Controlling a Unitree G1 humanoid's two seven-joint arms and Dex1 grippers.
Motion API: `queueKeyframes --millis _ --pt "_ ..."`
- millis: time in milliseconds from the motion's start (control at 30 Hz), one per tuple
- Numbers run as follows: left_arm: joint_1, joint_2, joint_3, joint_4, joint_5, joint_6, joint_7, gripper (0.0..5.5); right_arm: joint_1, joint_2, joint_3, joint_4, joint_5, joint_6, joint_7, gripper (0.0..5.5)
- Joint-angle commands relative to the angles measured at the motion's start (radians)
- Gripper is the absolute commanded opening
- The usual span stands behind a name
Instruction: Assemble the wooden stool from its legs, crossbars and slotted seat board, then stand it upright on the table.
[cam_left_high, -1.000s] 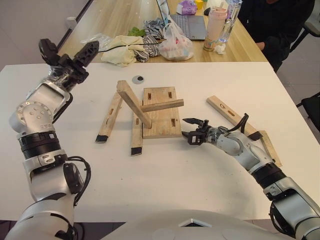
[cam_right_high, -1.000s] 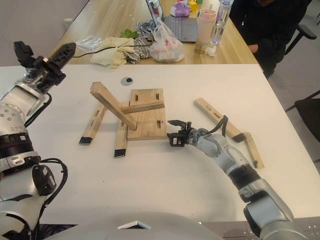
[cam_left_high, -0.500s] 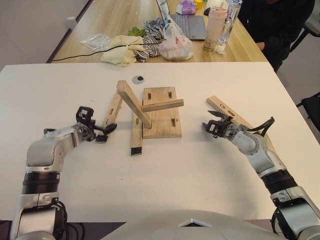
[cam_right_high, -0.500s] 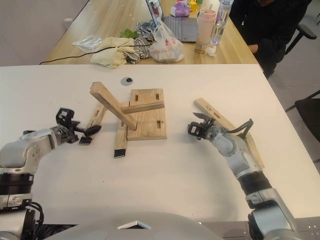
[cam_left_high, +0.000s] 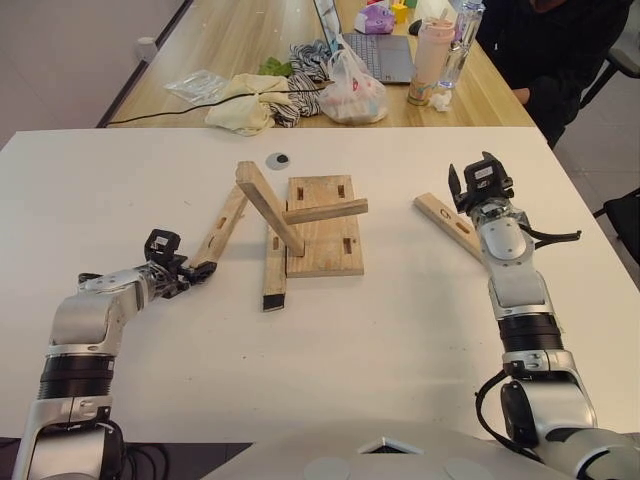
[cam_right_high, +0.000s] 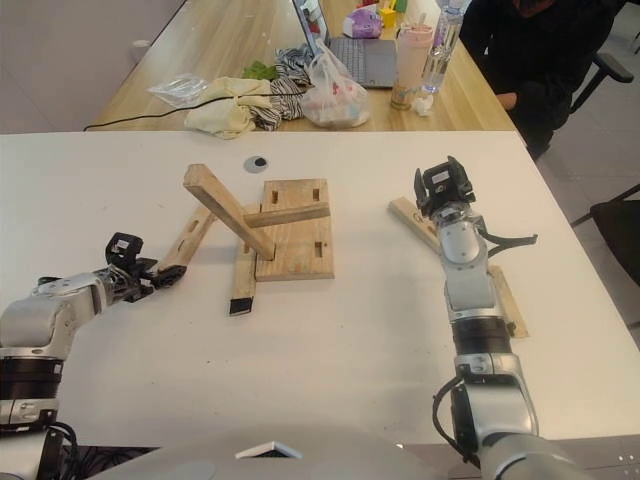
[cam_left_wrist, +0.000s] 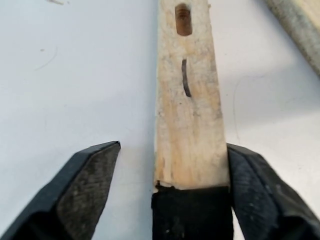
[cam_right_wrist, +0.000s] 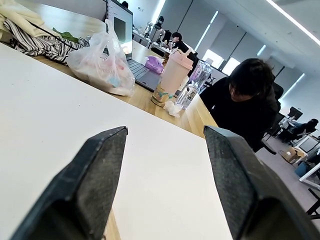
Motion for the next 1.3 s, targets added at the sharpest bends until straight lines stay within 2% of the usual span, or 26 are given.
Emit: queueKeyframes --millis 33,167,267,533,667,733,833,1000,1133,1300 --pt "0.03 -0.039 -0.039 0.035 0.037 -0.059 -0.023 2.96 -0.042 0.012 -0.027 0.005 0.035 0.036 -0.005 2.83" --pt "0.038 -0.071 -0.024 0.072 0.068 -0.104 0.019 2.46 -0.052 -0.001 -0.032 0.008 0.058 0.04 0.011 2.83" --pt "0.045 -0.117 0.004 0.074 0.078 -0.238 0.037 2.02 -0.073 -0.019 -0.047 0.023 0.096 0.046 0.051 2.99" --pt "-0.007 -0.263 0.1 -0.021 0.002 -0.538 0.033 2.0 -0.227 -0.072 -0.057 0.156 0.147 0.011 0.177 4.23" --pt "-0.097 -0.325 0.152 -0.049 -0.064 -0.642 0.033 2.0 -0.369 -0.085 -0.016 0.247 0.19 -0.039 0.378 4.71" --pt "-0.146 -0.326 0.166 -0.06 -0.116 -0.643 -0.004 2.0 -0.435 -0.084 -0.032 0.266 0.279 -0.003 0.528 4.96" --pt "-0.318 -0.243 0.193 -0.12 -0.301 -0.513 -0.152 2.0 -0.597 -0.117 -0.128 0.31 0.521 0.239 0.787 5.4" --pt "-0.615 -0.075 0.183 -0.143 -0.603 -0.154 -0.374 2.0 -0.727 -0.149 -0.173 0.243 0.822 0.704 1.03 5.4" --pt "-0.76 -0.076 0.117 -0.113 -0.684 0.011 -0.446 2.0 -0.749 -0.077 -0.27 0.115 1.059 0.953 0.969 5.4" --pt "-0.745 -0.107 0.062 -0.142 -0.688 0.089 -0.457 2.0 -0.757 -0.021 -0.437 0.071 1.334 1.113 0.8 5.4"
